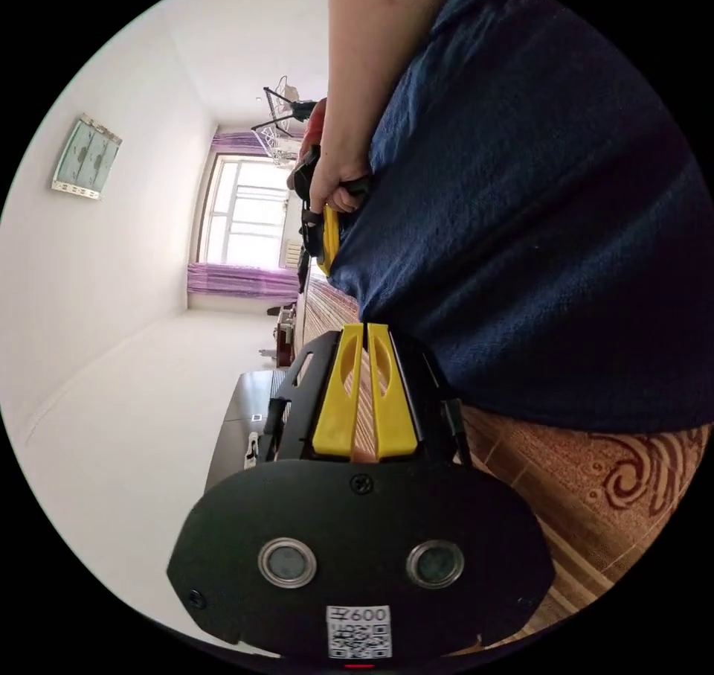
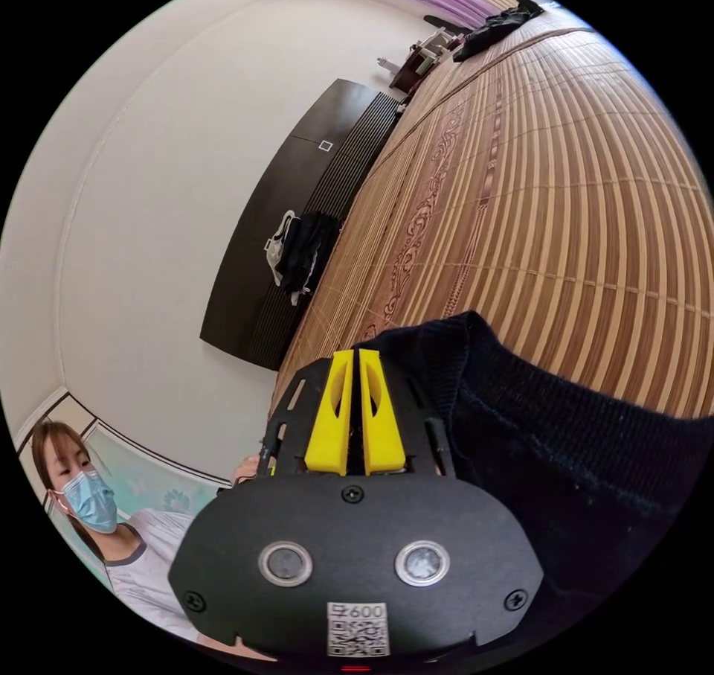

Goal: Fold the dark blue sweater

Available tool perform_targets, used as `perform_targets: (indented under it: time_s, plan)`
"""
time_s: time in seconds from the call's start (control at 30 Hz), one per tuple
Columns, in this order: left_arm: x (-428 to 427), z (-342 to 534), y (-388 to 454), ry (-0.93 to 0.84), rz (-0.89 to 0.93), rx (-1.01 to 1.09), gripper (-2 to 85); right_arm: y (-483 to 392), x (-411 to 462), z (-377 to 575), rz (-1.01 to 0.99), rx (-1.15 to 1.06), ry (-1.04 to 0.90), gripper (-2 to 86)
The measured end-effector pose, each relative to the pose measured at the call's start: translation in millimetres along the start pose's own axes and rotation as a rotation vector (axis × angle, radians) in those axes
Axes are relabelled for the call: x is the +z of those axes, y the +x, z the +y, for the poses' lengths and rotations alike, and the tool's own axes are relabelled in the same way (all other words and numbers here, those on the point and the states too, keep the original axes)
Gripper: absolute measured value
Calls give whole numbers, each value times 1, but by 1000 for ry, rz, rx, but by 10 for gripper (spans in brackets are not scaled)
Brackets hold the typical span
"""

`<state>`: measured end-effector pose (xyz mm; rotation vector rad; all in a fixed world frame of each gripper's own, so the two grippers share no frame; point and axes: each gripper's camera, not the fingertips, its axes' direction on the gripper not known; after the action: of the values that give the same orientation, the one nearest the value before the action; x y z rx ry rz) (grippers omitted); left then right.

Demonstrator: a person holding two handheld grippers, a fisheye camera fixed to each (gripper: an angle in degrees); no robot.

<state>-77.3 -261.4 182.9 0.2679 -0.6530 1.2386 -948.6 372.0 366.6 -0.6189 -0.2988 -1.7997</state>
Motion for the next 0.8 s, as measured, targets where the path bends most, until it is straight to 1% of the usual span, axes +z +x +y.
perform_targets:
  time_s: [0.07, 0.17, 0.2, 0.23, 0.3, 0.33, 0.47, 0.57, 0.63, 0.7, 0.77, 0.8]
  plan:
    - [1, 8, -17, -20, 62, -113, 22, -8, -6, -3, 41, -22, 20, -8]
    - [7, 22, -43, -58, 162, -286, 19, -8, -4, -7, 16, -16, -1, -8]
    - [12, 26, -56, -91, 248, -391, 19, -8, -4, -8, 14, -11, -2, -8]
    - [14, 29, -64, -98, 291, -459, 19, -9, -5, -9, 7, -5, 1, -9]
    - [23, 43, -90, -118, 433, -666, 18, -11, -6, -12, 0, -9, 4, -9]
    - [30, 50, -98, -142, 488, -720, 17, -11, -7, -13, 5, 0, -1, -8]
    - [36, 74, -113, -150, 553, -837, 16, -10, -7, -19, -27, 38, -11, -8]
    - [36, 83, -120, -109, 585, -829, 15, -10, 1, -32, -45, 90, -63, -8]
    - [33, 85, -122, -87, 566, -786, 14, -17, 6, -40, -25, 80, -102, -9]
    - [32, 84, -120, -101, 554, -690, 12, -29, 11, -47, 21, 51, -137, -9]
    - [32, 82, -116, -130, 512, -605, 11, -40, 19, -50, 79, 20, -184, -9]
    - [31, 80, -111, -134, 464, -531, 10, -42, 20, -50, 94, 20, -192, -9]
